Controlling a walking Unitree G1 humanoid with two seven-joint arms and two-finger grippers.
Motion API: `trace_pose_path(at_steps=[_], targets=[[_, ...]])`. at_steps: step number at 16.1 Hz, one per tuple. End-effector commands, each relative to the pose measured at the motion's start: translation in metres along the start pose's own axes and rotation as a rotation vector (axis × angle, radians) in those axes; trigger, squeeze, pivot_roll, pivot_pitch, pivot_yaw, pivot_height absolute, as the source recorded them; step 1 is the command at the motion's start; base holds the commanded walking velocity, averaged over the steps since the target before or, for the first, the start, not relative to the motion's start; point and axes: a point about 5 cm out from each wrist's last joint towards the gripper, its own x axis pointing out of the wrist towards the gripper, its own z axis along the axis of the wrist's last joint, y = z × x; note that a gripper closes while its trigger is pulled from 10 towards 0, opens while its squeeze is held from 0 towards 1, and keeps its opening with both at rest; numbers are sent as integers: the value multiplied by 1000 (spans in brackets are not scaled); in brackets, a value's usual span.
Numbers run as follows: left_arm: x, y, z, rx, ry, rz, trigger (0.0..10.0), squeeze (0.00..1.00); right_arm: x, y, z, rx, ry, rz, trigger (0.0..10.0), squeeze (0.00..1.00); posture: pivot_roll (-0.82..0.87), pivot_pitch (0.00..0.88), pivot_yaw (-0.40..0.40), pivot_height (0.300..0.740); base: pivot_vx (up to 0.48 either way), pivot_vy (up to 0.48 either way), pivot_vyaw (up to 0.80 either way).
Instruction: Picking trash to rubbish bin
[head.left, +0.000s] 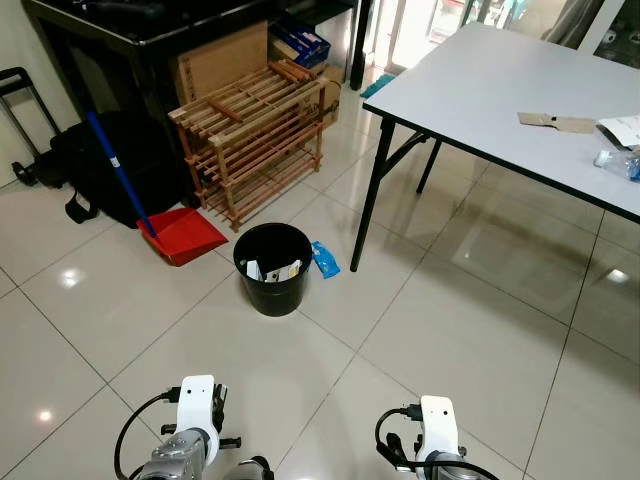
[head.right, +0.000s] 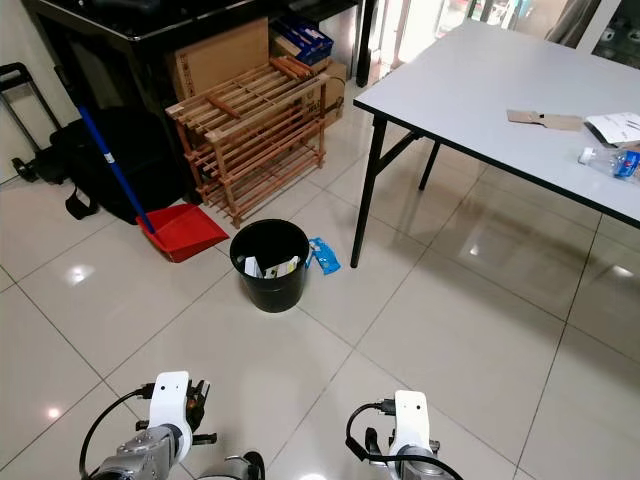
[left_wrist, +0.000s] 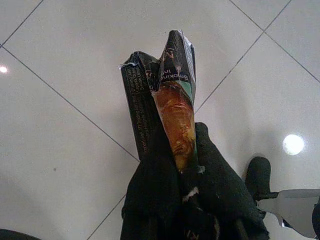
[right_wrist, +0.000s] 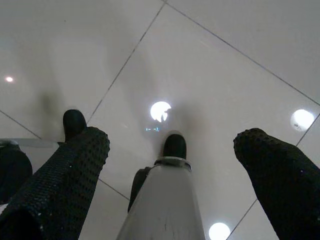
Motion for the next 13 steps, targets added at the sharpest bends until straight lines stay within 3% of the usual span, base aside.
trace_pose_path(at_steps=[1, 13], targets=[[0, 1, -1, 1, 11, 7, 10000, 0, 0, 0, 0, 22, 0, 7, 10000, 0, -15, 132, -34, 740, 420, 0, 0], [0, 0, -1, -7, 19, 6, 10000, 0, 0, 0, 2, 23, -5, 16, 10000, 0, -11, 140, -39, 740, 409, 0, 0]])
